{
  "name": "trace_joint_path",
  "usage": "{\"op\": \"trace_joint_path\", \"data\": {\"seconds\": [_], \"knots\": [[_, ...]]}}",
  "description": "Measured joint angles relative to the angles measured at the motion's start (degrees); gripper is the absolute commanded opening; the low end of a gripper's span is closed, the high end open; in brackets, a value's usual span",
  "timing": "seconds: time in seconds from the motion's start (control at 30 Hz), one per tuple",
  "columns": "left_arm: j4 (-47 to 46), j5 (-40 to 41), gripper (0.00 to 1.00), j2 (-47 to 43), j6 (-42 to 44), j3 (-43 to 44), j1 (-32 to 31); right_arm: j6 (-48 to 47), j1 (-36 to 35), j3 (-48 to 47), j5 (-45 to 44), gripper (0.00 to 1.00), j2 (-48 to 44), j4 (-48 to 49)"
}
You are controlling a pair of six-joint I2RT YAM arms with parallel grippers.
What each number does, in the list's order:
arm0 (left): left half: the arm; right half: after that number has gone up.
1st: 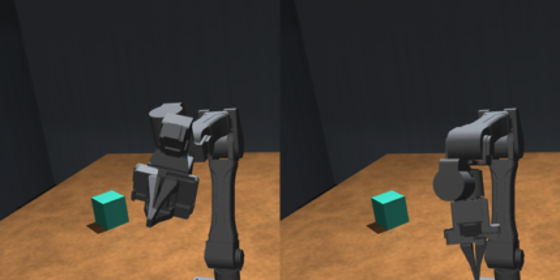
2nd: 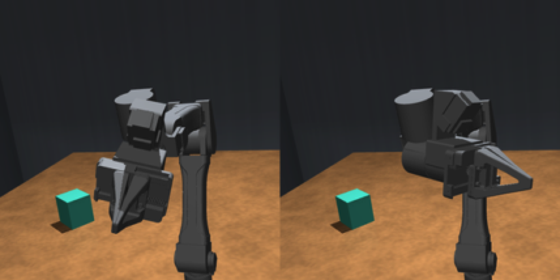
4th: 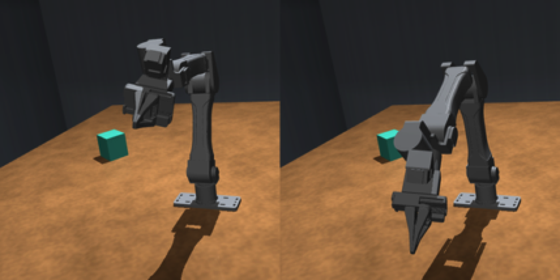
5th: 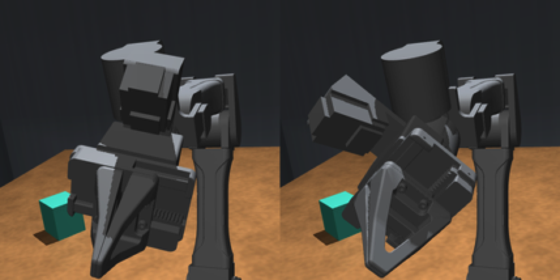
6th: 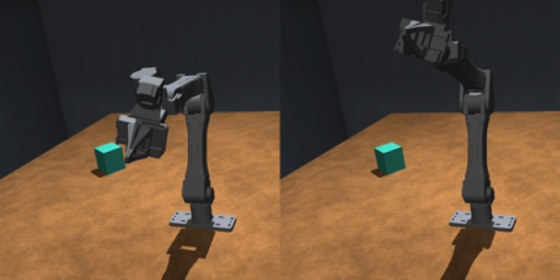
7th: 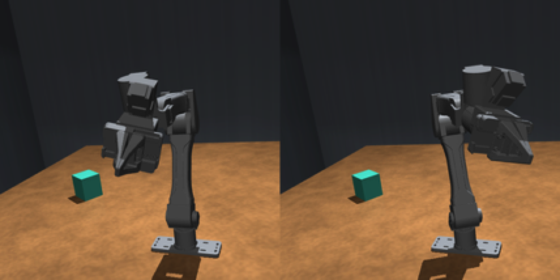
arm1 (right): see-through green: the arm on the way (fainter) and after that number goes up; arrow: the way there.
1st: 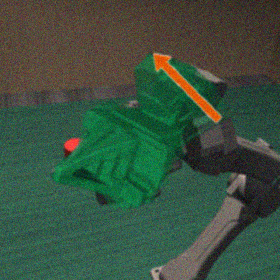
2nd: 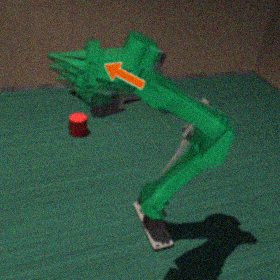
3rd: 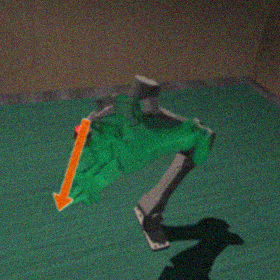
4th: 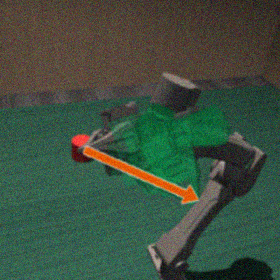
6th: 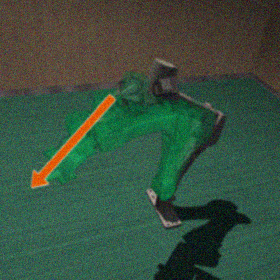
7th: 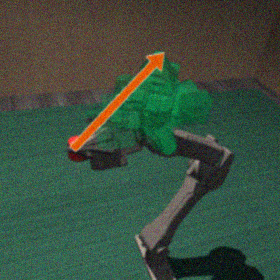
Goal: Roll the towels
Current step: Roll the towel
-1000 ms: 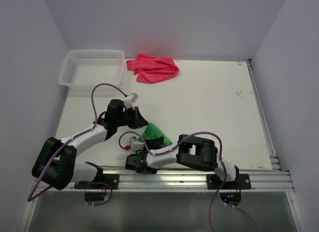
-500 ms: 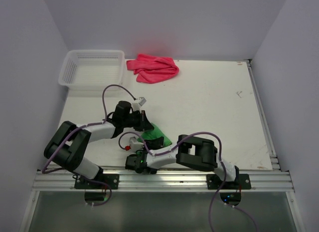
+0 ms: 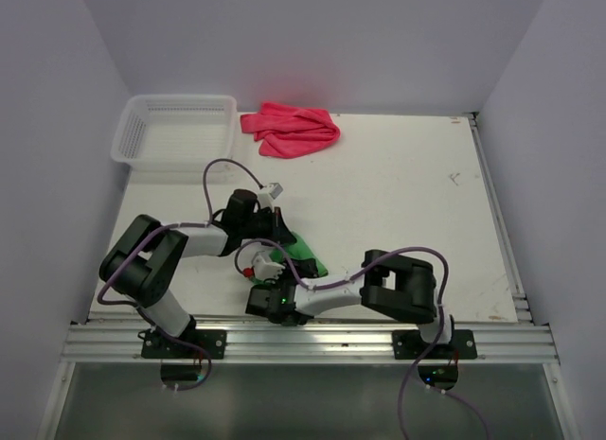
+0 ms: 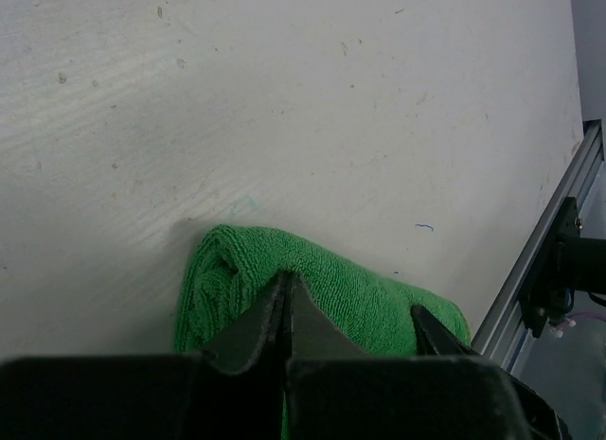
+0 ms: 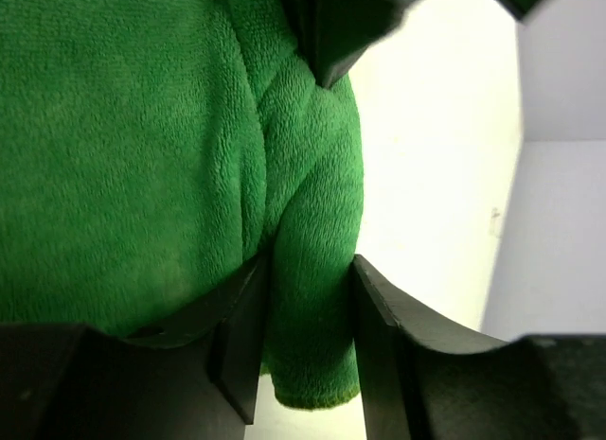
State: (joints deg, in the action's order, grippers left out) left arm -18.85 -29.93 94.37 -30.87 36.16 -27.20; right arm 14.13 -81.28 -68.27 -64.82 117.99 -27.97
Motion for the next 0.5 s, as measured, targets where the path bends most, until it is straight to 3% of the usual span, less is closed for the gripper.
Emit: {"op": "trace_joint_path", "data": {"seconds": [0.17, 0.5], "knots": [[-1.25, 0.61, 0.0, 0.42, -0.2, 0.02, 0.0, 3.32, -0.31, 3.74, 3.98, 0.52, -7.17, 0.44], [-3.32, 1.88, 0.0, -0.07, -1.33, -1.22, -0.09, 9.16, -1.51, 15.41, 12.46, 0.54, -24.59, 2.62]]}}
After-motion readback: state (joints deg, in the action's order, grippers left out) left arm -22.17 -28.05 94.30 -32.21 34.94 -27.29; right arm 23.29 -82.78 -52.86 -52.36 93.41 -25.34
